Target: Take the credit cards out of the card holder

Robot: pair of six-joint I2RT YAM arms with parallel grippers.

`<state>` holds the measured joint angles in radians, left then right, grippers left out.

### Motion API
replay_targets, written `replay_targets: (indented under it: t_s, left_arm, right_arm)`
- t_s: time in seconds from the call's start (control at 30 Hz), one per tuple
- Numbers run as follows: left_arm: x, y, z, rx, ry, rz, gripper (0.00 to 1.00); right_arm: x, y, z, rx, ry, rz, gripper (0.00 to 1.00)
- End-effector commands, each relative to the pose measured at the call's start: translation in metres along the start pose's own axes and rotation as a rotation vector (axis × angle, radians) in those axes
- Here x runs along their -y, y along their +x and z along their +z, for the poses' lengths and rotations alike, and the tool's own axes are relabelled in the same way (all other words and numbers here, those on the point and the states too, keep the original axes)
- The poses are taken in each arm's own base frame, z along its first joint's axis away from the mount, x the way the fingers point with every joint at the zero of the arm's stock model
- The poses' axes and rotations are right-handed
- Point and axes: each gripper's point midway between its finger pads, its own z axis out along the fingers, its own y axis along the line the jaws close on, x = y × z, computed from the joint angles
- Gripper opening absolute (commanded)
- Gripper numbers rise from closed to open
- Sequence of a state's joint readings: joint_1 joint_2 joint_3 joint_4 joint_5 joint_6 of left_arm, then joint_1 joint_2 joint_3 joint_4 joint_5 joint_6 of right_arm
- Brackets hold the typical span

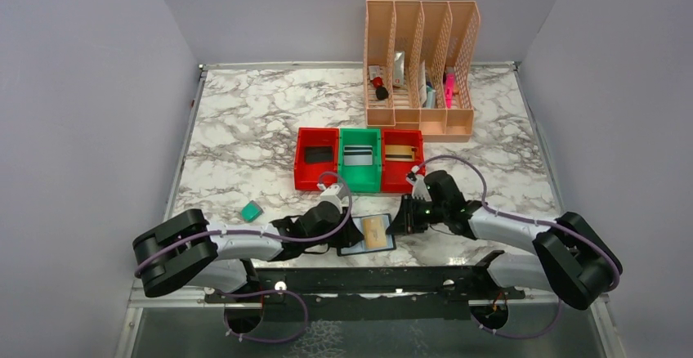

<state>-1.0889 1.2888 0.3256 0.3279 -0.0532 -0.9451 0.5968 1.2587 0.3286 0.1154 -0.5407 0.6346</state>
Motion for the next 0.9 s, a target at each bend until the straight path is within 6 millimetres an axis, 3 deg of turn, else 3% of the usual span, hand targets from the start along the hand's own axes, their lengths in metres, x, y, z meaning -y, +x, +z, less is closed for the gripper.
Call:
replay_targets:
  t_s: [0.0, 0.27, 0.87]
  left_arm:
    - [-0.005, -0.005, -0.005, 0.053, -0.004, -0.017, 0.29]
    - [-0.001, -0.005, -0.009, 0.051, 0.019, 0.001, 0.29]
    - [0.005, -0.006, -0.006, 0.040, 0.030, 0.015, 0.29]
  right_arm:
    - [-0.011, -0.015, -0.010, 0.046, 0.021, -0.040, 0.20]
    - [-0.039, -0.021, -0.014, 0.046, -0.097, -0.058, 0.23]
    - [-0.016, -0.006, 0.013, -0.037, -0.025, -0.030, 0.29]
